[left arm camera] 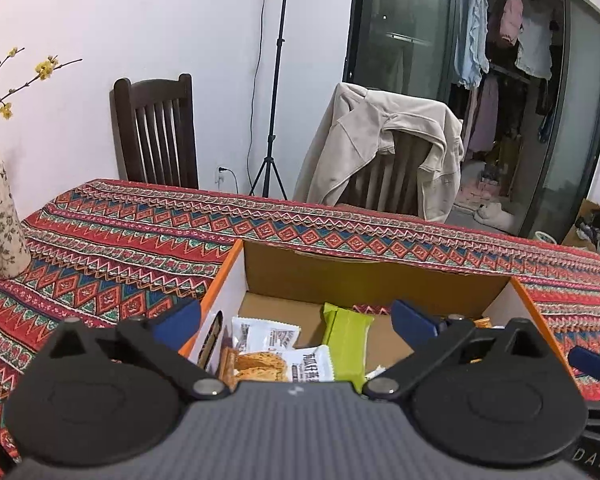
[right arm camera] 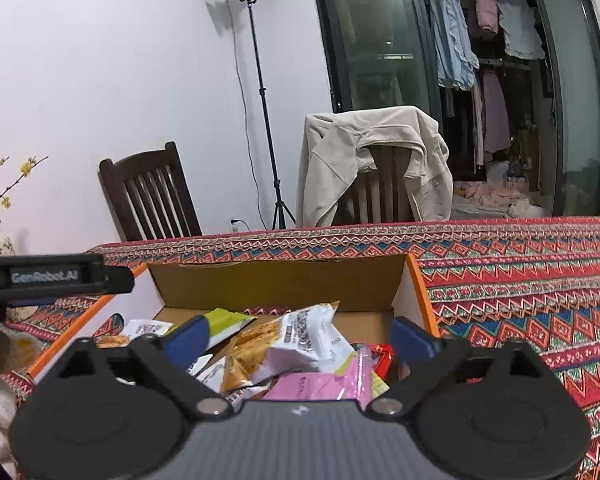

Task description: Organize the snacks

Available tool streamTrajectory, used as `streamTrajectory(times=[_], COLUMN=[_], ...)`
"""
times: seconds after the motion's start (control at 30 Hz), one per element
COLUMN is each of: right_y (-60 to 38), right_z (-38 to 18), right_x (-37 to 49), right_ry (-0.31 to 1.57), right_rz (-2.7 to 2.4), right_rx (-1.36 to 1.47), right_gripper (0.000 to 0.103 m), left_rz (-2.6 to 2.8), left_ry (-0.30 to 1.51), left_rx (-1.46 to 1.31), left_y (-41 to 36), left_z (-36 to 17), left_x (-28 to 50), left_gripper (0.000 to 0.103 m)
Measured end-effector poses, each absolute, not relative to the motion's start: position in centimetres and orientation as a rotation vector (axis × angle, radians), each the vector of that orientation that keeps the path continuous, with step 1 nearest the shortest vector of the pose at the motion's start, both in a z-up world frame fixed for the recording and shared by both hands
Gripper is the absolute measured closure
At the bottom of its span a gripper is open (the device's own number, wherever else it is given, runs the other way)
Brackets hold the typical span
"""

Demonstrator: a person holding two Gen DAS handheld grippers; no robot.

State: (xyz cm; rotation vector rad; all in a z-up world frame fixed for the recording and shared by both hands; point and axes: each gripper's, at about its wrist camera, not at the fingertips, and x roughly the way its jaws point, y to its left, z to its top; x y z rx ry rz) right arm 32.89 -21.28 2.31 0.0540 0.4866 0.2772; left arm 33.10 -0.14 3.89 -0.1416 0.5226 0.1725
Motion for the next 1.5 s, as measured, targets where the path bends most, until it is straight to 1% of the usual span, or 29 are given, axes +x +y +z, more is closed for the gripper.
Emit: streamTrajectory(times=[0.3,0.47,0.73,1.13,1.5], right_y=[-22.3,-22.8,-23.4,-24.5,-25.7], right_z=[3.0,4.6,5.9,4.6,2.3], right_x=[31.8,29.4,24.3,17.6,12.7], right_ry=[0.462,0.416,0.382,0.400,0.462], right_rz=[0.257,0.242,0.271,0.289,0.267], right_rx=[0.071,0.065,0.044,0.035,0.030], right_gripper=[0.000,0.000,0.000,0.000,0.000], left_rz=[0.160,0.115,0.052,0.042,0.063], left_ry=[0.479,0.399,0.325,0.290,0.364], left_rx=[-0.146,-0.154,-0.128,-0.097,-0.071], left_y=[-0.4,-0.4,-0.1,1.2,2.9], left_z=[5.6,7.8,8.7,6.3,2.7], left_x=[31.5,28.1,22.1,14.8,9.7], left_gripper=[0.000,0.000,0.000,0.000,0.000])
